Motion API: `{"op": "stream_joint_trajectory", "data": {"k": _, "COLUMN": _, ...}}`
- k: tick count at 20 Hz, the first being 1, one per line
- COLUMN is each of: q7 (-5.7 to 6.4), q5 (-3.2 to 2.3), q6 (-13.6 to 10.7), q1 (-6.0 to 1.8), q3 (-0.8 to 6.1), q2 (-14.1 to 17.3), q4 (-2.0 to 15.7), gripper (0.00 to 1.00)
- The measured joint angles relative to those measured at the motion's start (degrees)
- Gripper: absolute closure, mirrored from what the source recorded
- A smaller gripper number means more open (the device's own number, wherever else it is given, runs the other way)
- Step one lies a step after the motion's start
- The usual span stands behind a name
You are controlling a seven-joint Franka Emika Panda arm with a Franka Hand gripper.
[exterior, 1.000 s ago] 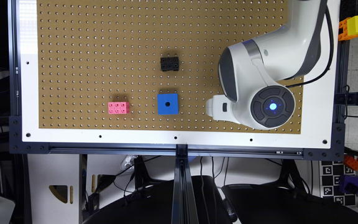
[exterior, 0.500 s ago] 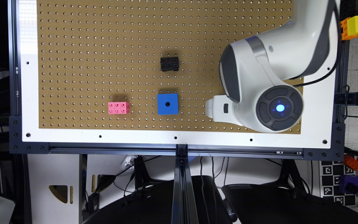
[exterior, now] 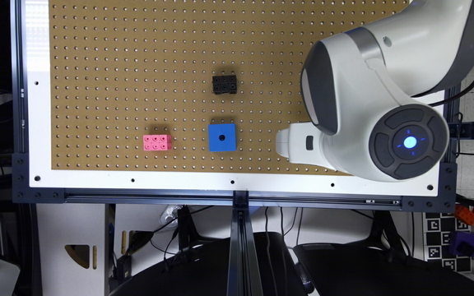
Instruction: Pick up green block.
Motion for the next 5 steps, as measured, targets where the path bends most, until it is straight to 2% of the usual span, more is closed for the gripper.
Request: {"op": "stream_joint_trajectory", "data": {"k": 5, "q7": 0.16, "q5": 0.0, "q6": -1.46, "q1": 0.0, "q3": 0.11, "q2": -1.39, "q4": -0.02, "gripper": 1.0}}
